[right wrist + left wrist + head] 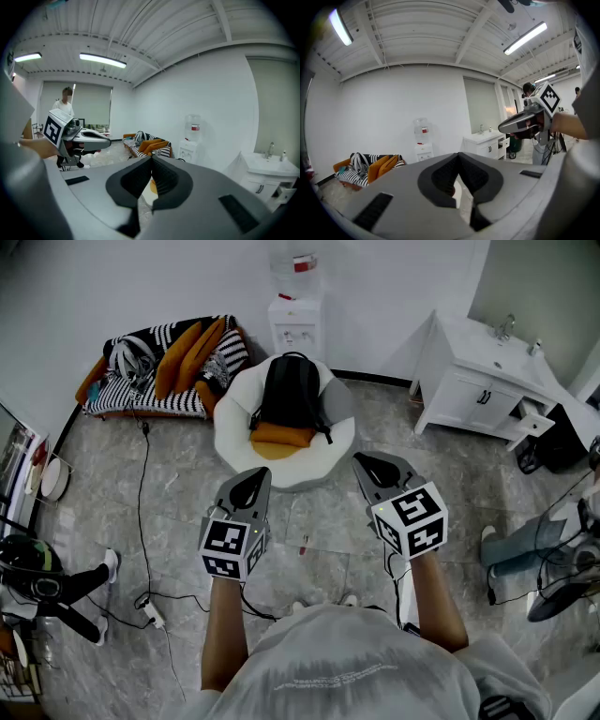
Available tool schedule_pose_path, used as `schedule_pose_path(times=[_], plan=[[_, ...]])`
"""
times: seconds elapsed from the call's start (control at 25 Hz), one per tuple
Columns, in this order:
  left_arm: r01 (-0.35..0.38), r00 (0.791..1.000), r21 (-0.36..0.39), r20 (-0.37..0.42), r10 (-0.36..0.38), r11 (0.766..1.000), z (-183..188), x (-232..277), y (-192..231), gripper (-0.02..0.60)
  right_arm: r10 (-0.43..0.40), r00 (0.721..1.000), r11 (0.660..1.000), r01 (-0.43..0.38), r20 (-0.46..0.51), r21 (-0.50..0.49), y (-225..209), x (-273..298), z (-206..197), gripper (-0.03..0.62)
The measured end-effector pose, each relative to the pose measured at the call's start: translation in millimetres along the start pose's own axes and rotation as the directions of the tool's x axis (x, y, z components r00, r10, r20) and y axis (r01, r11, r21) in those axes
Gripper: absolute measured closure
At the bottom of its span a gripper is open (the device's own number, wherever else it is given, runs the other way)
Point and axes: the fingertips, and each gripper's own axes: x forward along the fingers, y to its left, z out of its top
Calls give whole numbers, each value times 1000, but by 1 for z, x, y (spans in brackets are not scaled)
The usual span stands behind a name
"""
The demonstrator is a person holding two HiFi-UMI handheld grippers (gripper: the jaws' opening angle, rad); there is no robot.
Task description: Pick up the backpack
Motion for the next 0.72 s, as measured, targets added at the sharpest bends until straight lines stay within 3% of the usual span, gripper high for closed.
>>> schedule_pose_path(times=[0.32,0.72], plan=[[-7,1000,2,-14,7,1000,1,7,-5,554,-25,999,999,24,35,29,-16,-1,4,592],[-32,999,17,-30,33,999,3,11,-24,554,26,998,999,-29,50,45,-22,-7,3,592]])
